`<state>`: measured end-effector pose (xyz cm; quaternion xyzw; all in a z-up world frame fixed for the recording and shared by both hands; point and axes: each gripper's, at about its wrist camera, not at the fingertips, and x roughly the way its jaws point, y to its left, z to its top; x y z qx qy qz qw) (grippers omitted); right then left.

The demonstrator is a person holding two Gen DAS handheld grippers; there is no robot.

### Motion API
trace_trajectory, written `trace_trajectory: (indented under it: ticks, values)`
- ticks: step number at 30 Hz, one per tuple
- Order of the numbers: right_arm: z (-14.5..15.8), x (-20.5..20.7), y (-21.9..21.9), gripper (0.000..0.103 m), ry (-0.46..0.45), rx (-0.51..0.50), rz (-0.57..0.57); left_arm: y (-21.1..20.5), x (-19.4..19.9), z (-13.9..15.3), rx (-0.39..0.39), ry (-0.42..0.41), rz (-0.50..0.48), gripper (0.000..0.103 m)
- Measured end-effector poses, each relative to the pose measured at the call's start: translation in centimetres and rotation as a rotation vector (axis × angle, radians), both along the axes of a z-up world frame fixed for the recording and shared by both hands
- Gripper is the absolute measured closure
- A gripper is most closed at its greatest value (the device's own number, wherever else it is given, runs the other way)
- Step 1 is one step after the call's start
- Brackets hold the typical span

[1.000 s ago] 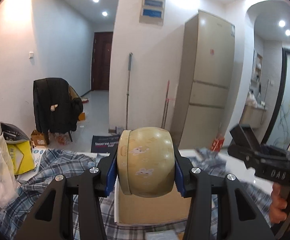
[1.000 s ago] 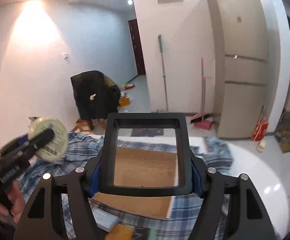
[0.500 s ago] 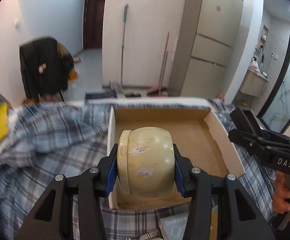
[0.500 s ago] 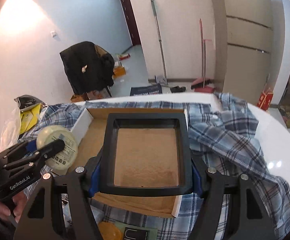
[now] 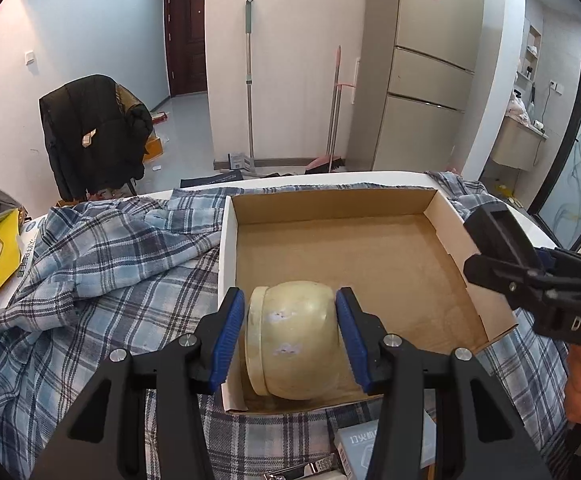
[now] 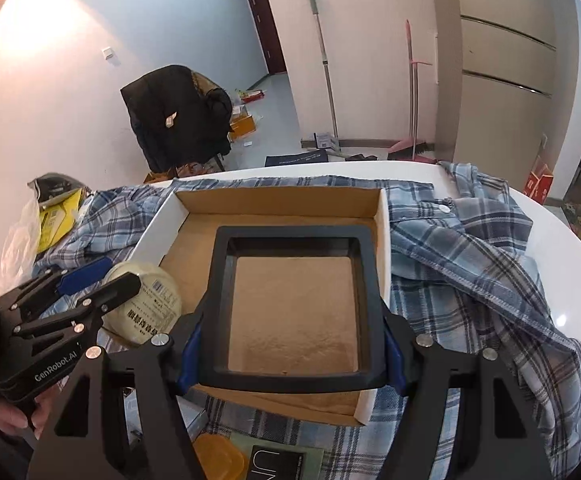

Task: Organize rigid objects
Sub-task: 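Lower the tin and frame into the box and open both grippers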

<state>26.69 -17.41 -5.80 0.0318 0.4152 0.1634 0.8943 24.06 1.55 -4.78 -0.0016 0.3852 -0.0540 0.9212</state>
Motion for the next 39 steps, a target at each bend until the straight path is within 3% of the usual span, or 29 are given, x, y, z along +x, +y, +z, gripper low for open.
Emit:
trace_trajectory:
  ticks: [3, 4, 5, 6, 7, 9, 13, 16, 22, 28, 32, 35, 39]
  values:
    - [0.0, -0.1, 0.3, 0.035, 0.002, -0.011, 0.001, 0.5, -1.0, 1.3, -0.032, -0.094, 0.003, 0.051]
    - [0.0, -0.2, 0.2, 0.035, 0.003, -0.004, 0.005, 0.7, -1.7, 2.2, -0.043, -0.166, 0.008, 0.045]
    - [0.1, -0.2, 0.2, 0.035, 0.004, 0.003, 0.007, 0.8, -2.5, 3.1, -0.044, -0.231, 0.023, 0.021]
    - [0.1, -0.2, 0.2, 0.035, 0.005, 0.007, 0.007, 1.0, -3.4, 3.9, -0.043, -0.307, 0.049, 0.004]
    - [0.1, -0.2, 0.2, 0.035, 0.003, 0.004, 0.003, 1.2, -4.5, 4.6, -0.043, -0.396, 0.075, 0.002]
    - [0.0, -0.2, 0.4, 0.035, 0.000, -0.011, -0.002, 1.2, -5.9, 5.3, -0.040, -0.494, 0.084, 0.000]
    - [-1.4, 0.4, 0.7, 0.035, 0.025, -0.044, -0.002, 1.1, -6.0, 5.1, -0.089, -0.494, 0.041, 0.000]
    - [-3.1, 0.9, 1.0, 0.035, 0.071, -0.065, -0.010, 1.1, -5.5, 4.6, -0.084, -0.480, 0.069, 0.000]
    - [-3.5, 0.9, 1.6, 0.035, 0.054, -0.061, -0.002, 1.7, -4.9, 4.4, -0.123, -0.414, 0.056, 0.000]
    - [-4.3, 1.0, 2.1, 0.035, 0.072, -0.080, 0.005, 1.1, -5.8, 4.8, -0.073, -0.450, 0.062, 0.000]
    - [-4.2, 1.1, 2.1, 0.033, 0.069, -0.069, 0.001, 0.8, -5.9, 4.8, -0.117, -0.434, -0.009, 0.000]
    - [-3.8, 1.0, 1.6, 0.026, 0.069, -0.013, 0.001, 0.5, -6.3, 5.1, -0.100, -0.449, 0.006, 0.000]
    - [-1.0, -0.4, 0.1, 0.026, -0.033, 0.055, -0.042, 0.5, -7.3, 6.2, -0.096, -0.502, 0.024, 0.000]
